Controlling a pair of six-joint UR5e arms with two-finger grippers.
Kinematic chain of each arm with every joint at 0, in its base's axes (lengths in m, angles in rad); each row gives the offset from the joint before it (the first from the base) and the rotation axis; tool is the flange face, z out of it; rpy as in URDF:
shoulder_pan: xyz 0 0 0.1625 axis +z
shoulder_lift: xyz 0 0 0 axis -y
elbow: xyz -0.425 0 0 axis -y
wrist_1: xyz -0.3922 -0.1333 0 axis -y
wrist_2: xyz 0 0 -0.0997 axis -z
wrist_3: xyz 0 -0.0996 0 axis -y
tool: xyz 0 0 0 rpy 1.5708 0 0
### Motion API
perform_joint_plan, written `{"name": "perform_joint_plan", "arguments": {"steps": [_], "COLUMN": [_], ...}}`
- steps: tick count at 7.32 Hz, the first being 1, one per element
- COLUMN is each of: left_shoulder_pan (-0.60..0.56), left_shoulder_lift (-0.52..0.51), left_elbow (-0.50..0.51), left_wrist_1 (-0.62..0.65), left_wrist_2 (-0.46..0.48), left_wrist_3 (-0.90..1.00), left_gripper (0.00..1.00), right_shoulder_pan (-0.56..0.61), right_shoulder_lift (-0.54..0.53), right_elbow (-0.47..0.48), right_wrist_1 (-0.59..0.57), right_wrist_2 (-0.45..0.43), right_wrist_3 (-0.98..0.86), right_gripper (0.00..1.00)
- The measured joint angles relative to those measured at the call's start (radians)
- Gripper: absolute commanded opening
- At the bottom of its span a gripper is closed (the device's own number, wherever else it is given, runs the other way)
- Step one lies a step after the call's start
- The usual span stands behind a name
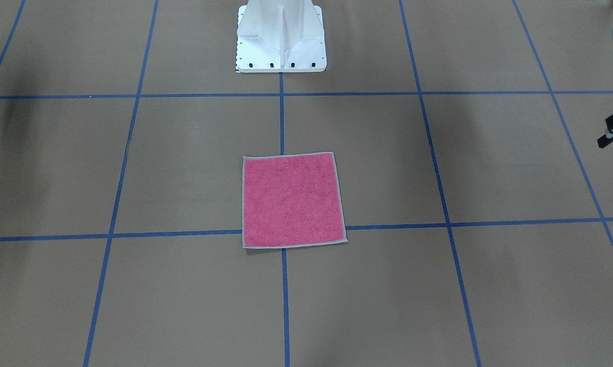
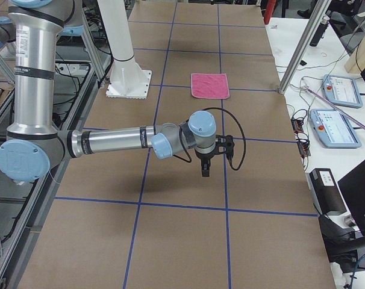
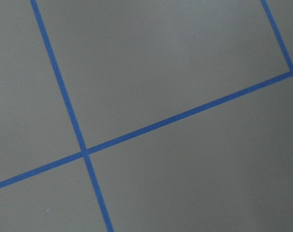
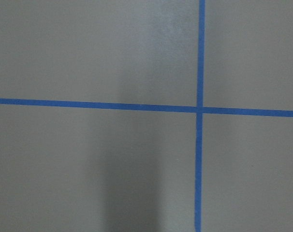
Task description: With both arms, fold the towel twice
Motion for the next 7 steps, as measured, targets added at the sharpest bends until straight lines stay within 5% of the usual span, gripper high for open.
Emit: {"name": "perform_joint_plan", "arguments": {"steps": [3,7], "left_shoulder_pan": [0.162,0.33], "left_shoulder_lift": [-0.054,-0.177], "left_elbow": [0.003,-0.001], "left_wrist_1": [-0.191,-0.208], "left_wrist_2": [0.008,0.096], "left_wrist_3": [-0.418,-0.783], "left_gripper": [1.0,1.0], "right_shoulder_pan": [-0.21,-0.532], "right_shoulder_lift": [0.093,0.248], "right_elbow": [0.04,0.076], "right_wrist_1": [0.133,0.144], "right_wrist_2": [-0.053,-0.35], "right_wrist_3": [0.443,0.927], "right_gripper": [1.0,0.98]}}
